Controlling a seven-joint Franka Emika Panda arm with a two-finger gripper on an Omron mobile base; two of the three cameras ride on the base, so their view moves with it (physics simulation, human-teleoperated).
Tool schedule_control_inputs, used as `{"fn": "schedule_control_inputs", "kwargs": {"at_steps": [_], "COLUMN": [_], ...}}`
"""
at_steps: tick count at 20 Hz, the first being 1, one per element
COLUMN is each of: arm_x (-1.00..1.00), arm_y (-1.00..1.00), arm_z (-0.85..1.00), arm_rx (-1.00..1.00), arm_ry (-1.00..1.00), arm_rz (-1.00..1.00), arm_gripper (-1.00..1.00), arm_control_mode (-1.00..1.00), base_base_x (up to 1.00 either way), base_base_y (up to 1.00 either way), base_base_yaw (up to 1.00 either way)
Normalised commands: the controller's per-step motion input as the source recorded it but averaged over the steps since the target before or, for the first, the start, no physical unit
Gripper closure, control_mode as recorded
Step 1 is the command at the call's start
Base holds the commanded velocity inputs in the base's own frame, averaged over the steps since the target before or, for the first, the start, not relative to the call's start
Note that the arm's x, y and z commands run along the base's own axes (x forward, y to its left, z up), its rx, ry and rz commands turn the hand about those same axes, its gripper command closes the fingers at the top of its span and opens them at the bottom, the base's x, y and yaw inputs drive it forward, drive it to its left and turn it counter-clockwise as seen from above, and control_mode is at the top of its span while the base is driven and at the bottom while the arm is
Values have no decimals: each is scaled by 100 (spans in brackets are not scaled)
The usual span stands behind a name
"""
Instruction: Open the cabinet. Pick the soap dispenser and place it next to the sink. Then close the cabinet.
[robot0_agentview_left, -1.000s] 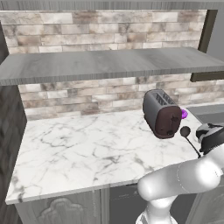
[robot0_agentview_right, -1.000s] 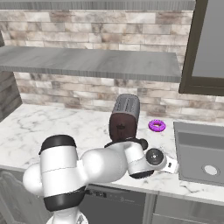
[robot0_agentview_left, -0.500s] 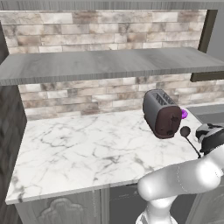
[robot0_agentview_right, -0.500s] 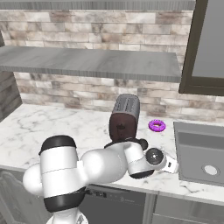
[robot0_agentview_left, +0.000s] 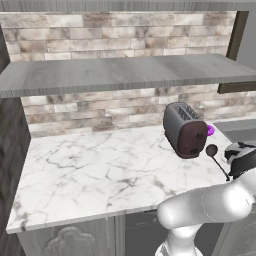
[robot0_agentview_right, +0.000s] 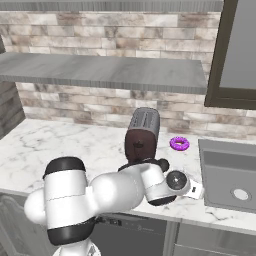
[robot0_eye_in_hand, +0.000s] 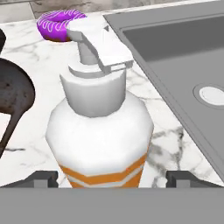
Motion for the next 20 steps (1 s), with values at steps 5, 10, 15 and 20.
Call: {"fn": "schedule_control_inputs", "kwargs": {"at_steps": [5,10,15,20], "arm_x": [-65,-38,-55,-41], "arm_y": [0,0,0,2], "arm_z": [18,17,45,94], "arm_rx": [0,0,0,0], "arm_ry": [0,0,0,0], "arm_rz": [0,0,0,0], "arm_gripper": [-100,-100,-100,-100], "arm_control_mode": [-100,-100,-100,-100], "base_base_x": [0,0,0,0], "base_base_y": [0,0,0,0], "base_base_yaw": [0,0,0,0]}}
